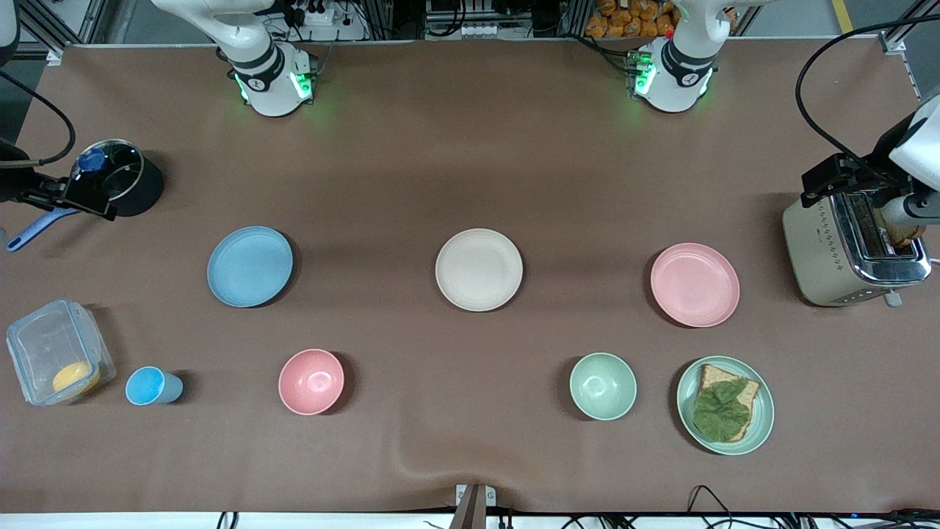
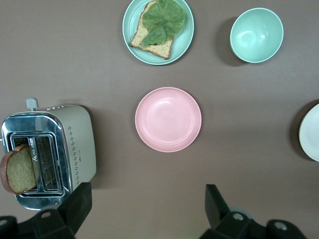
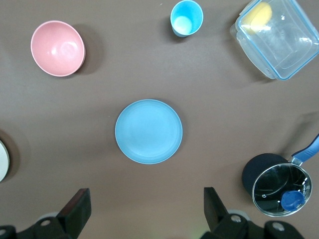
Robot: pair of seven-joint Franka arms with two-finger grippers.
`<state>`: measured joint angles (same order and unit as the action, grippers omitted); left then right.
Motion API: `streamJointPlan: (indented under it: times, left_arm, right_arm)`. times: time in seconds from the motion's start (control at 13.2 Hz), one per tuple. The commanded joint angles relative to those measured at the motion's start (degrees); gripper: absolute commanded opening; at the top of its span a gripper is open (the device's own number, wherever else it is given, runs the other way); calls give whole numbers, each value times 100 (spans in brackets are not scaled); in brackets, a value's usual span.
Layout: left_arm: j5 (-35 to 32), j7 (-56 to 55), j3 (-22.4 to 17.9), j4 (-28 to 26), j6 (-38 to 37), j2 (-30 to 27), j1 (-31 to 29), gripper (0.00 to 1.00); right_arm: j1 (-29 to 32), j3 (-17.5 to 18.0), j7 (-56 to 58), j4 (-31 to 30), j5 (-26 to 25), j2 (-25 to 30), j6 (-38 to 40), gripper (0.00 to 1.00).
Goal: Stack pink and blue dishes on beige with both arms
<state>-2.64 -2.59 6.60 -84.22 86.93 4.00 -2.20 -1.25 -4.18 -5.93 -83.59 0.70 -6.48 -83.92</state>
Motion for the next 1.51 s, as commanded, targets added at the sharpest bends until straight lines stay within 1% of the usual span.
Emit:
streamJointPlan:
  times: [0.0,0.08,0.15,0.23,0.3,0.45,0.6,0.75,0.83,0.91,1.06,1.21,1.36,1.43]
  left_arm:
    - [79,-84,8,-129,69,-22,-149,100]
    - [79,-75,8,-252,165,-30,-158,100]
    - [79,-75,8,-392,296,-30,-167,100]
    - [70,-75,8,-550,454,-30,-193,100]
    - [53,-75,8,-726,630,-39,-193,100]
    - [44,-75,0,-1121,1025,-74,-202,100]
    - [18,-75,8,-1455,1377,-83,-193,100]
    - [9,-66,0,-1877,1877,-92,-202,100]
    - [9,-66,-1,-2123,2158,-92,-202,100]
    - [9,-57,-1,-2351,2457,-92,-228,100]
    - [0,-57,-1,-2896,3081,-83,-290,100]
    - [-44,-48,-9,-3476,3862,-48,-308,100]
    - [-254,-48,8,-3829,4391,65,-456,100]
    - [-255,-14,17,-3865,4507,162,-553,100]
  right_arm:
    - [72,31,354,-25,-44,-256,129,100]
    - [81,31,390,-130,-53,-335,130,100]
    - [107,31,460,-323,-53,-414,-27,100]
    - [134,22,722,-577,-44,-502,-411,100]
    - [256,31,942,-1032,-44,-494,-885,100]
    - [493,31,1426,-1736,-26,-494,-1511,100]
    - [600,31,1821,-2439,18,-503,-2204,100]
    - [635,31,1929,-3108,96,-581,-3056,100]
    - [652,31,1929,-3293,105,-695,-3356,100]
    - [653,31,1981,-3339,106,-836,-3455,100]
    - [705,31,2252,-3339,263,-1178,-3675,100]
    - [767,31,2508,-3330,299,-1538,-4008,100]
    - [793,31,2728,-3313,325,-1829,-4246,100]
    - [793,31,2763,-3313,378,-1943,-4334,100]
